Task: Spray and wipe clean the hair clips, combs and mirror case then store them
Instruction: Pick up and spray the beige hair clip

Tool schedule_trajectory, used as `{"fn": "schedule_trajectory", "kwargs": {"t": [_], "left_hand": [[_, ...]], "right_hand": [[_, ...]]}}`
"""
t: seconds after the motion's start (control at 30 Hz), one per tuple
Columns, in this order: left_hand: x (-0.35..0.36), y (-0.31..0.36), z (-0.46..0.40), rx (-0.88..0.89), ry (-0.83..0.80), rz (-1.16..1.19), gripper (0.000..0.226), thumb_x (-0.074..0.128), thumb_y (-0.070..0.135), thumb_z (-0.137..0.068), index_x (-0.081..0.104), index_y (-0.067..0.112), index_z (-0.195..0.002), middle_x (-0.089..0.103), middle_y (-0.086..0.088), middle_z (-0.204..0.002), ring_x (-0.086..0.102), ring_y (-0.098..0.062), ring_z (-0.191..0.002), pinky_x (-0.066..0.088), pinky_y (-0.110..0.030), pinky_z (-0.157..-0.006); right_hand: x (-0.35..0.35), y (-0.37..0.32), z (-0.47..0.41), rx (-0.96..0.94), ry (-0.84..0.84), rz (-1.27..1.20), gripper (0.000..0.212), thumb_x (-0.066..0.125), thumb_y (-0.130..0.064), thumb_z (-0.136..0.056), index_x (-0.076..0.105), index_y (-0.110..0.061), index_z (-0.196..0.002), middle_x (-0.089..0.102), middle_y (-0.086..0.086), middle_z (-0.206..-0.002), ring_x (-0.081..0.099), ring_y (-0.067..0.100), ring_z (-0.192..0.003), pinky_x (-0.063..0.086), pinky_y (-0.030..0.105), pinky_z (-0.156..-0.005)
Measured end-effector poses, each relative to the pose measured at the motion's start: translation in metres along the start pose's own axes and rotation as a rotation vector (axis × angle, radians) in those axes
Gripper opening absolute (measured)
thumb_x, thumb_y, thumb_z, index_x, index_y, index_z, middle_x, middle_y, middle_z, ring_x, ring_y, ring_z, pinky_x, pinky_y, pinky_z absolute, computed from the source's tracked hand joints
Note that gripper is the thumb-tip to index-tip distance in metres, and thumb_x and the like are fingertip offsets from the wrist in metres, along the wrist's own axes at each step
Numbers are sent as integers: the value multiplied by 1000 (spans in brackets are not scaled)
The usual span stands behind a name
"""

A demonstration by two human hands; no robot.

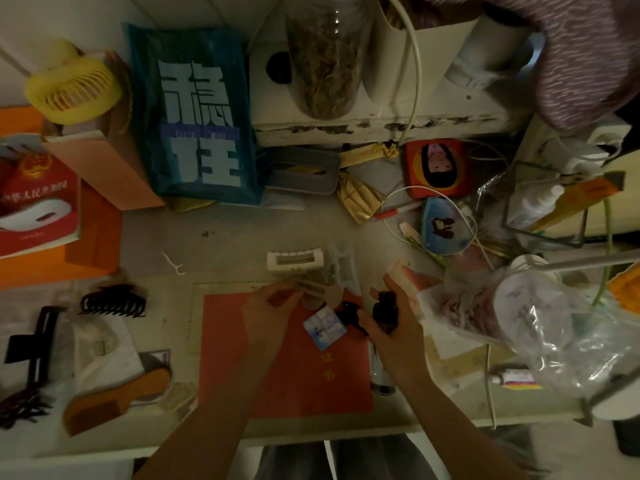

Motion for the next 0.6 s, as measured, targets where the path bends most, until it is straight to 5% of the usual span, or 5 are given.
{"fn": "schedule_trajectory", "kwargs": {"t": [0.1,0.3,0.5,0.6], "left_hand": [[-2,6,1,34,25,-47,6,75,14,-80,76,12,-85,74,-4,-85,63,-7,-73,45,-10,-70],[-9,3,1,19,66,-68,10,74,15,-81,77,6,-85,74,-9,-83,67,-17,-73,50,-29,-72],[-20,-3,5,-28,97,-23,11,73,14,-82,76,4,-83,73,-9,-80,68,-20,-73,53,-31,-71],[-28,3,9,0,105,-14,7,73,12,-81,77,6,-82,73,-5,-77,68,-15,-70,52,-26,-67]], "right_hand": [[-1,1,4,-7,1,31,63,69,-9,-85,37,-30,-135,53,-1,-132,53,10,-119,45,9,-92],[-6,6,9,14,25,93,63,69,-11,-86,39,-19,-140,55,2,-130,54,17,-119,45,34,-102],[-5,14,15,53,18,89,64,72,-15,-83,39,-27,-136,52,-16,-116,52,-3,-102,38,-2,-78],[4,12,16,39,-19,21,62,73,-9,-81,40,-31,-128,51,-24,-112,52,-20,-98,38,-4,-77]]}}
Point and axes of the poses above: each hand's wrist, its own z-axis away from the middle knuckle, its own x-axis out of the palm, y = z × x, the point moved 9 cm from there along -z, towards the middle knuckle
